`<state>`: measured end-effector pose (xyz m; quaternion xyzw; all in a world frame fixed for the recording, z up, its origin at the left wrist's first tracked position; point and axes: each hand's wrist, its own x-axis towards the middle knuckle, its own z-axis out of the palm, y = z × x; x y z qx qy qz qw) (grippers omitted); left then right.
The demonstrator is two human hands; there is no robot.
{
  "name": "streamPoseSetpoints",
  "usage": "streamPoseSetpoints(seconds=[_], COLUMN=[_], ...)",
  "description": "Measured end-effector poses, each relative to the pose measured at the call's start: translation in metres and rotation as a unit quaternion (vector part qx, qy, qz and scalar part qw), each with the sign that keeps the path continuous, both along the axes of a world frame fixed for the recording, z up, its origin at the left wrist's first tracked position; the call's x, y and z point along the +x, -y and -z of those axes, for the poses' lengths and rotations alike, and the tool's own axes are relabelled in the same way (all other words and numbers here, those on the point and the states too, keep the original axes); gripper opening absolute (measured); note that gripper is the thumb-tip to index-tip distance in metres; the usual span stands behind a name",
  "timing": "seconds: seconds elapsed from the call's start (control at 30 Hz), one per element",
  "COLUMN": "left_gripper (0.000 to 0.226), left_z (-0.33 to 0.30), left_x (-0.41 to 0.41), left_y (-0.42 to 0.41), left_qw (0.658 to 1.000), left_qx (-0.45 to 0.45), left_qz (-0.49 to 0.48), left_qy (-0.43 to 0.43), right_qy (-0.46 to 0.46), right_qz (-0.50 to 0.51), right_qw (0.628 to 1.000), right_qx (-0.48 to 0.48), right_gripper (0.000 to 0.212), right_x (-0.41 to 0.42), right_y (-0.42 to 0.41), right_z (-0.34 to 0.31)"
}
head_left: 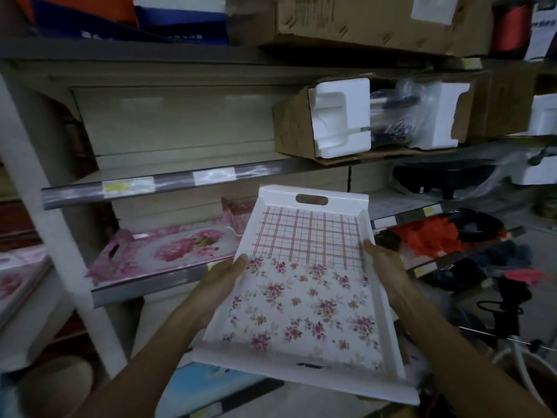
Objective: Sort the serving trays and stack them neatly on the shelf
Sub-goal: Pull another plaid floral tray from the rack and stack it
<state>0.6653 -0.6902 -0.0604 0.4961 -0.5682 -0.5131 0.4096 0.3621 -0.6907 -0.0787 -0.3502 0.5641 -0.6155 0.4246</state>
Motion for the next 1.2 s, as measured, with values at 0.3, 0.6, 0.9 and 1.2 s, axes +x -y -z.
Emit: streamPoseSetpoints(seconds=[0.3, 0.6, 0.9, 1.2], left_gripper=[0.026, 0.029, 0.026, 0.029], left_z=[0.024, 0.033, 0.035, 0.035], left_x=[0.051, 0.145, 0.259, 0.389], left_y=[-0.061, -0.117, -0.179, -0.232], left_qw=[0.990, 0.969, 0.941, 0.912], left_qx=[-0.037, -0.036, -0.039, -0.047], left_qz=[-0.127, -0.240, -0.329, -0.403], left_qy=[0.038, 0.048, 0.069, 0.053], right_qy=[-0.006, 0.020, 0.005, 0.002], right_qz=[-0.082, -0.203, -0.285, -0.354], right_qw=[0.996, 0.978, 0.957, 0.934], right_qx=[-0.022, -0.044, -0.048, -0.048], right_gripper=[0.030, 0.018, 0.021, 0.023], right_x=[0.061, 0.173, 0.310, 0.463], right_y=[-0.009, -0.008, -0.021, -0.047], right_z=[0.010, 0.009, 0.001, -0.008])
